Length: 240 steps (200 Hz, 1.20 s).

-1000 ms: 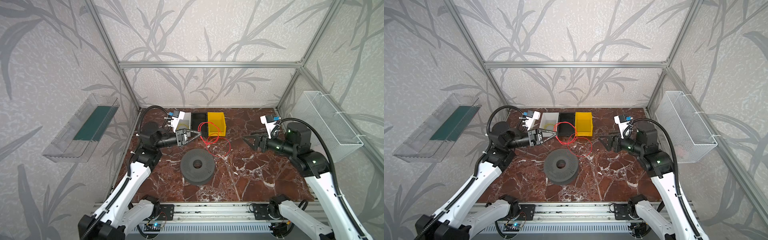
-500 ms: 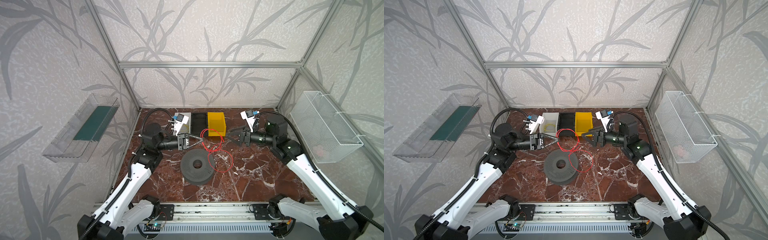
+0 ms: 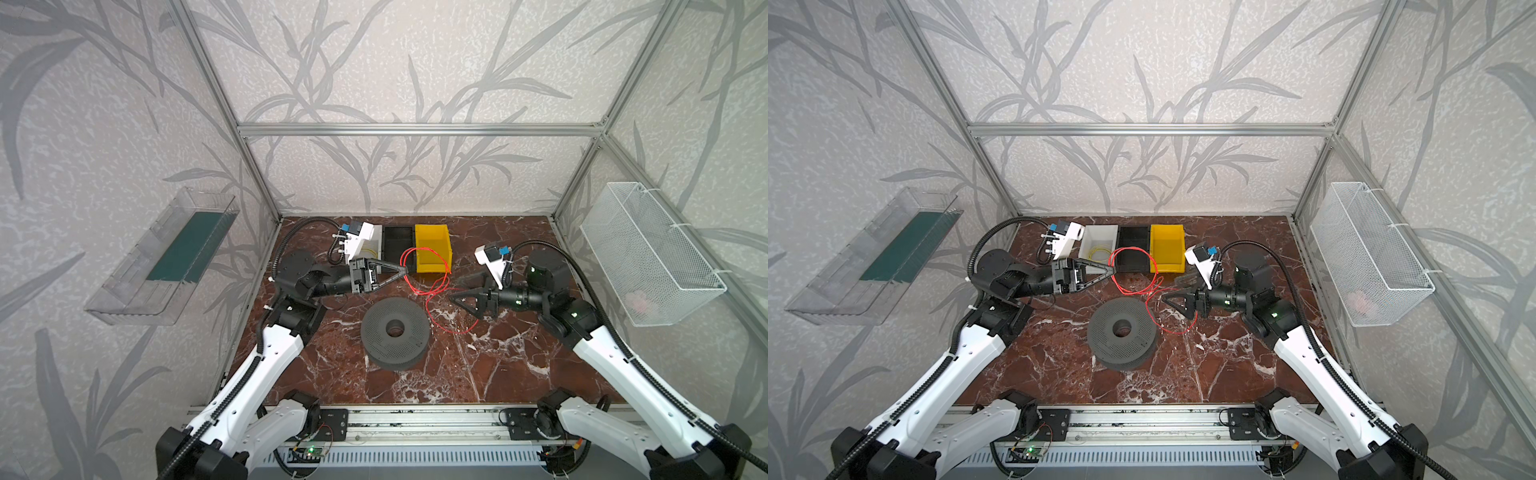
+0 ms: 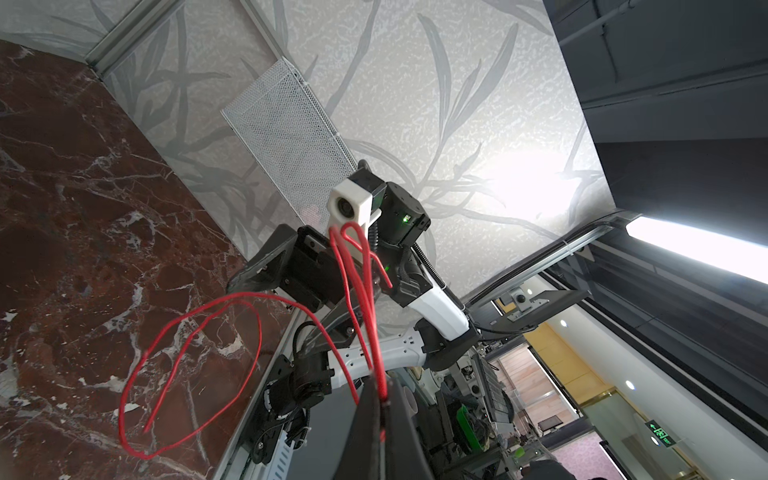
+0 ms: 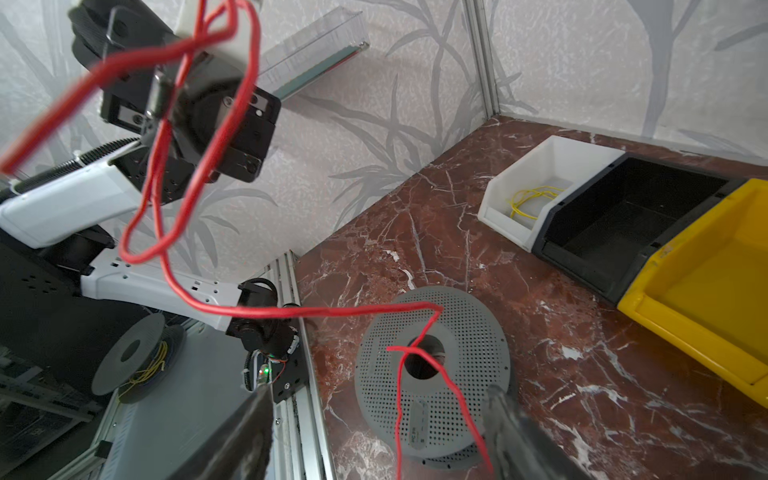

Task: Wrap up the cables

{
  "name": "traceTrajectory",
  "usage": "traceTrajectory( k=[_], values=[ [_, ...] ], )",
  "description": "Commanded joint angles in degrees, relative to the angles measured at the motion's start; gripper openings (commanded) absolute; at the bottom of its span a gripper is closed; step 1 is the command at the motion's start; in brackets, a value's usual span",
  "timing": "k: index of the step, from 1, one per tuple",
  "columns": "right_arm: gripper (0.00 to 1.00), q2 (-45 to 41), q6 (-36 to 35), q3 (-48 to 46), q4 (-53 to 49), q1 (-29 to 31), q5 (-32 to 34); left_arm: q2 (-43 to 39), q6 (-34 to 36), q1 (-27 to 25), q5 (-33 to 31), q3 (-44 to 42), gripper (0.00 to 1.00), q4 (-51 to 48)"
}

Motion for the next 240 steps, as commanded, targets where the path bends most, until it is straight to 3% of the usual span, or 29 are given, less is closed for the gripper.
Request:
traceTrajectory(
  k=[1,49,88,140,195,206,223,240],
  values=[
    [0.79,-2.58,-4.67,-0.08,1.22,2.04,5.14,-1.32,-3.08,-0.33,0.16,-0.52,0.0,2.02],
    [0.79,0.48,-11.48,1.87,4.21,7.82,11.64,-1.12,-6.72,-0.88,-1.25,-2.45,0.0,4.84],
    [0.78,1.25,-15.63,-1.06,13.1,11.68,22.24,-1.59,-8.06,-0.99,-1.76,-2.83,0.0,5.43],
    [0.72,5.0,-19.54,-1.92,22.72,14.11,24.83,-0.73,-9.28,-1.22,-2.06,-2.81,0.0,6.91],
    [0.47,3.19,-24.3,-2.36,20.66,18.13,27.36,0.49,-9.4,-1.21,-2.51,-2.48,0.0,6.69],
    [0.36,2.16,-24.78,-2.6,19.82,18.76,27.91,1.06,-9.54,-1.25,-2.66,-2.23,0.0,6.27],
    [0.1,0.72,-25.03,-3.07,18.89,19.49,29.0,1.65,-9.59,-1.25,-2.29,-1.9,0.0,5.99],
    [0.07,-0.49,-25.15,-3.49,17.7,19.85,30.02,1.66,-9.09,-1.15,-1.96,-1.75,0.0,5.28]
  ],
)
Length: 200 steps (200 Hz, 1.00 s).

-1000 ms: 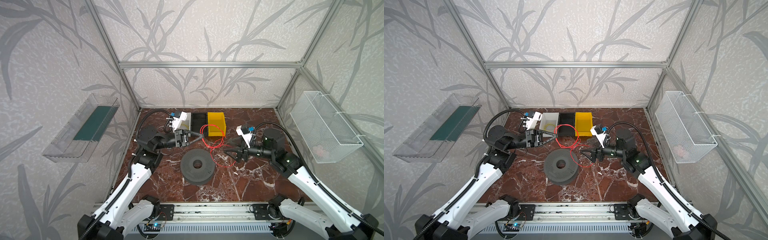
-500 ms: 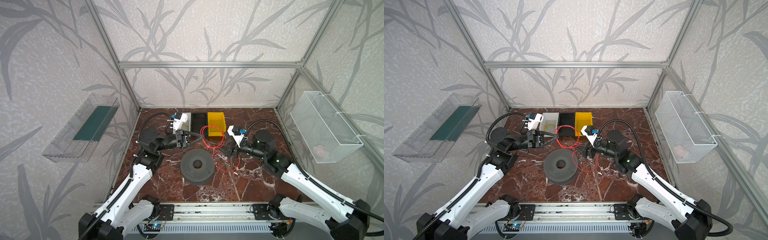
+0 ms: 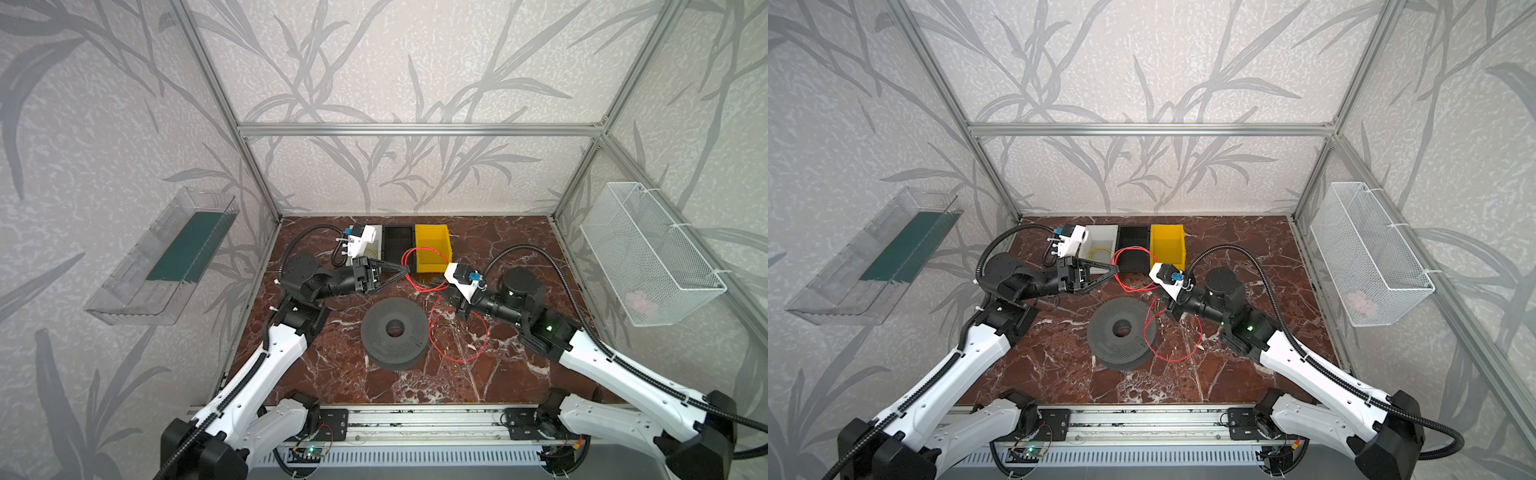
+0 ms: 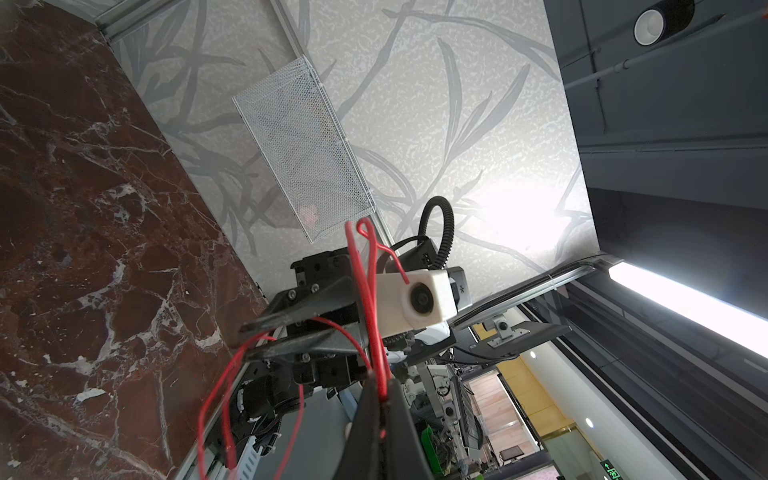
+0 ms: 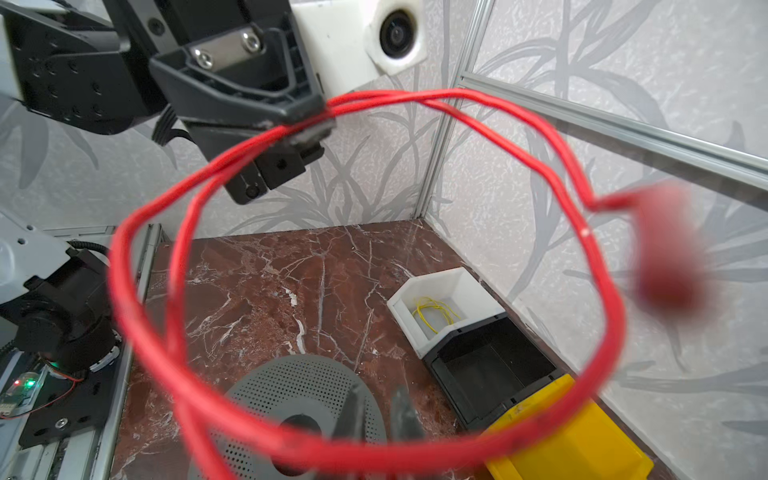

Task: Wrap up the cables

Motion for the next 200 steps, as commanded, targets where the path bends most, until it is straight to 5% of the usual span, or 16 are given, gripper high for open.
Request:
traceTrajectory(
  k=[1,55,80,100,115,147,200],
  values=[
    [0.06,-2.65,-0.98,-0.5,-0.21,0.97,1.95,0.17,-1.19,-0.26,0.99,1.24,0.0,1.06],
    [0.0,-5.67,-0.29,0.08,-5.01,1.15,1.35,-1.04,5.67,-0.27,0.64,2.35,0.0,-9.45],
    [0.0,-6.2,0.55,2.31,-9.79,1.24,-1.23,-2.38,15.05,0.22,0.2,5.15,0.26,-21.99],
    [0.0,-6.41,1.39,5.23,-15.71,1.26,-4.78,-4.19,30.95,1.02,-3.28,11.06,0.51,-42.67],
    [0.0,-5.71,2.01,8.53,-21.87,1.2,-7.88,-4.39,42.83,1.62,-8.41,16.76,0.6,-58.5],
    [0.0,-4.46,4.04,14.27,-32.24,1.68,-15.99,-4.32,56.25,3.52,-17.79,25.31,0.62,-73.12],
    [0.0,-1.72,5.65,21.9,-44.96,2.88,-29.11,4.7,63.61,7.38,-7.61,39.04,0.51,-71.87]
  ],
)
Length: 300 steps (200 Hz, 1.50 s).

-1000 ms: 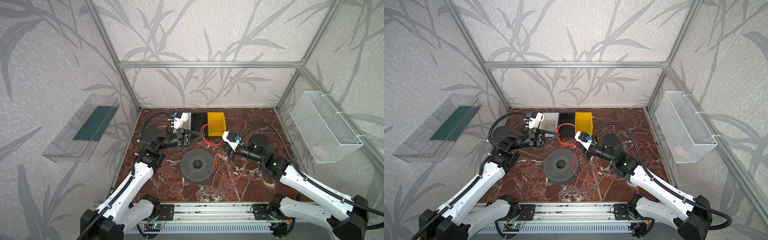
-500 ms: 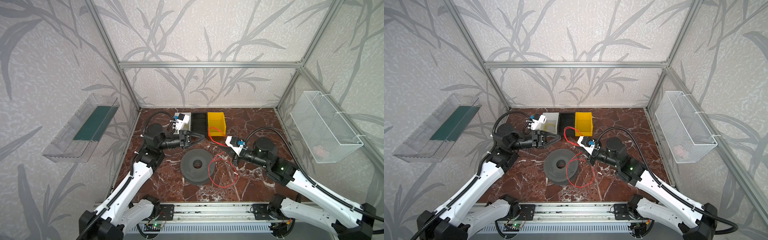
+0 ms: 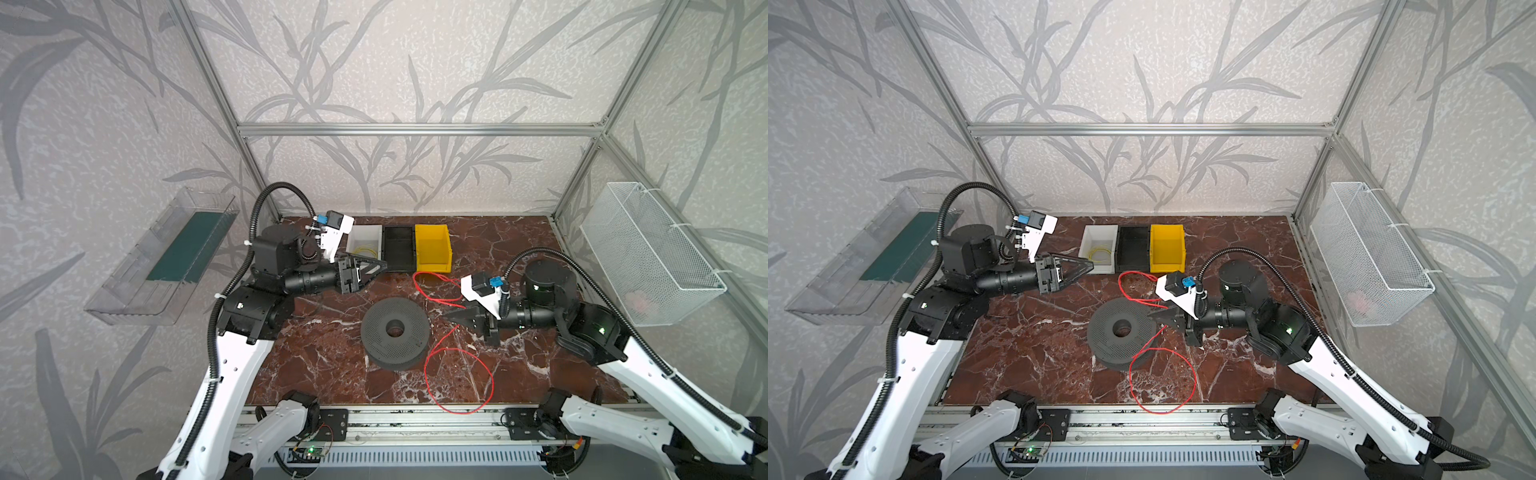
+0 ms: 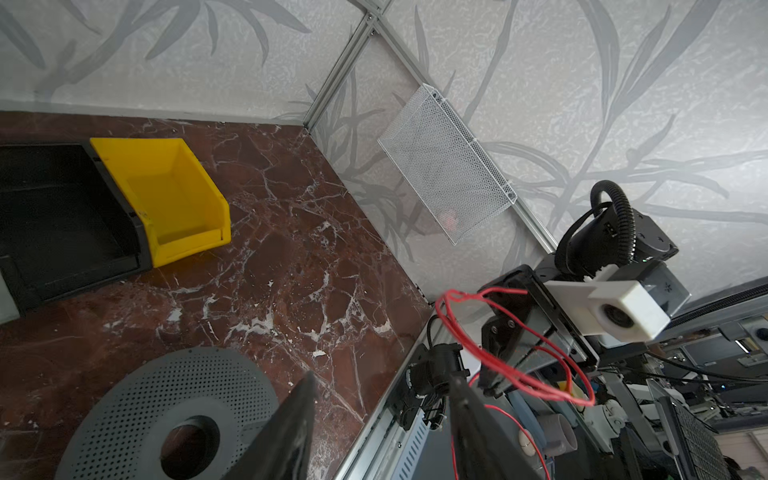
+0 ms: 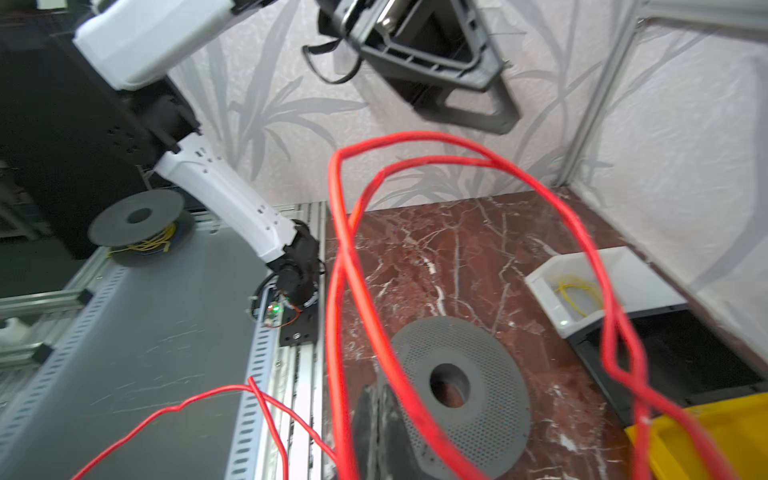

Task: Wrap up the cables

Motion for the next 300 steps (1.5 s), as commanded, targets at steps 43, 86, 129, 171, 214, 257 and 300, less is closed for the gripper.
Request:
traceTrajectory(
  k=[43,86,129,171,214,257,300],
  values=[
    [0.0,4.21,5.12,2.32,-7.29,1.25,-15.57,15.86,16.28,-5.43,6.17,20.42,0.55,-10.69],
    [0.0,5.4,7.69,2.16,-4.99,1.2,-18.74,20.34,20.94,-14.18,4.71,19.42,0.55,-15.04],
    [0.0,7.03,11.01,2.22,-1.87,-0.55,-24.48,15.16,18.81,-16.43,6.43,10.9,0.63,-9.26],
    [0.0,9.37,14.73,2.49,3.0,-0.78,-29.32,11.92,16.43,-16.69,6.04,3.89,0.67,-3.77],
    [0.0,10.18,16.32,2.37,4.51,-0.77,-30.08,11.65,14.99,-16.71,6.81,1.28,0.67,0.94],
    [0.0,10.36,17.6,1.99,6.03,-0.78,-30.19,11.64,12.37,-16.98,9.22,-1.57,0.66,6.89],
    [0.0,11.19,20.84,1.27,10.56,-1.65,-32.31,9.54,11.02,-17.04,10.47,-4.56,0.66,9.41]
  ],
)
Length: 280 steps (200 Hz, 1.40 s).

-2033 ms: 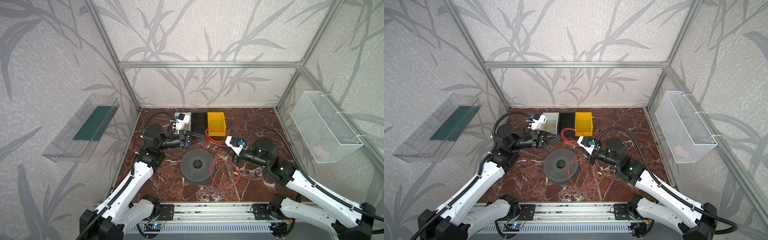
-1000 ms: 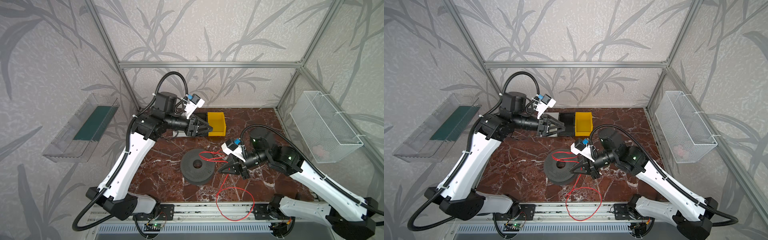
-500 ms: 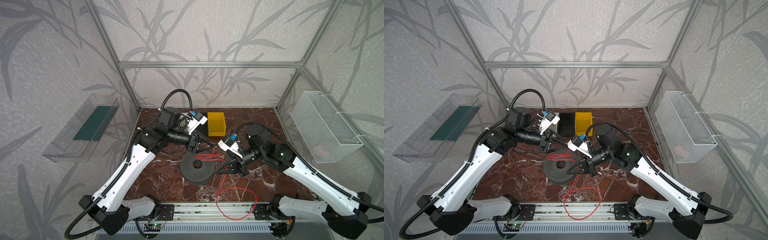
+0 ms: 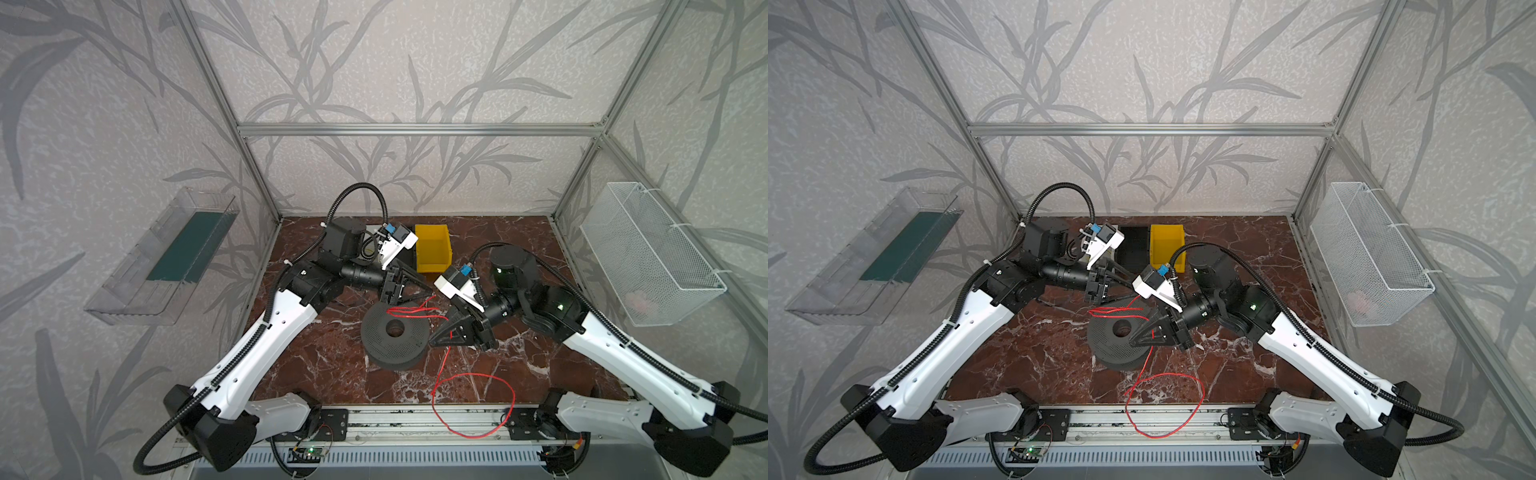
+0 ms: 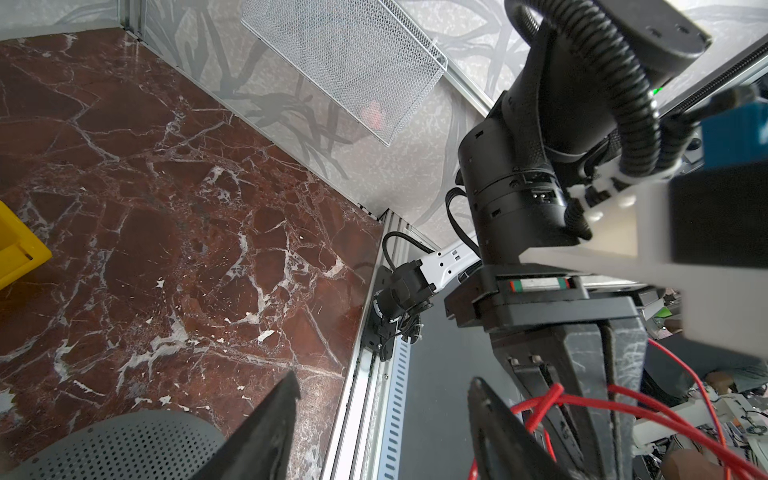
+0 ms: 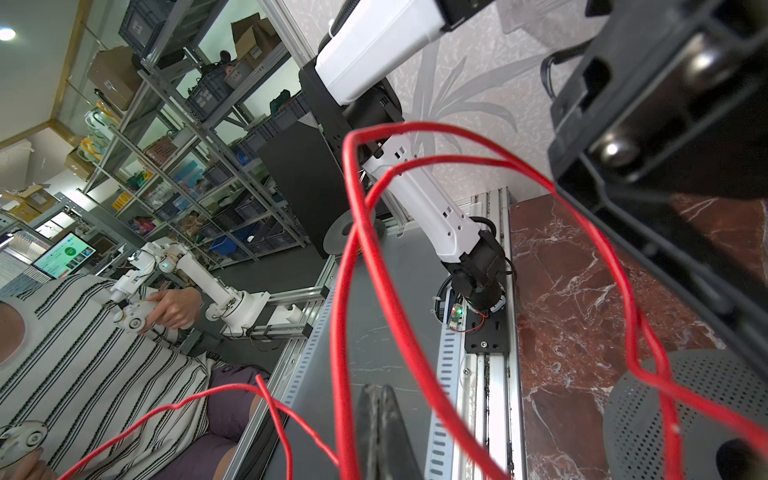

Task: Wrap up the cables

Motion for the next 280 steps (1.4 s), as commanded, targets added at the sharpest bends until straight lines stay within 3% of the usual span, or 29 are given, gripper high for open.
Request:
traceTrajectory(
  k=[1,32,45,65,97,156,250,280],
  values=[
    [0.0,0.5,2.66,-0.61,4.27,-0.82,-2.7,-2.41,-0.65,-0.24,2.37,-1.3,0.65,2.99],
    [0.0,1.49,3.3,-0.52,4.96,-0.87,-3.21,-4.54,-1.4,-0.26,2.73,-2.31,0.61,4.33],
    [0.0,1.67,3.35,-0.35,4.96,-0.87,-3.35,-5.1,-1.44,0.13,-1.24,-2.06,0.55,3.25],
    [0.0,1.37,3.69,-0.36,5.05,-0.86,-3.71,-6.02,-2.81,2.39,-1.7,-2.47,0.58,4.3],
    [0.0,0.93,4.22,-0.73,5.57,-0.87,-4.46,-8.1,-8.14,7.07,5.09,-4.8,0.64,11.9],
    [0.0,2.44,6.78,-0.99,9.24,-0.86,-5.53,-6.54,-4.73,4.14,7.34,-4.72,0.67,8.19],
    [0.0,4.74,9.69,-0.86,13.3,-0.82,-5.82,-6.81,-3.79,2.55,8.75,-7.75,0.67,10.43],
    [0.0,5.36,10.25,-0.83,14.3,-0.87,-5.64,-7.49,-4.77,2.53,9.16,-8.93,0.6,12.28]
  ],
)
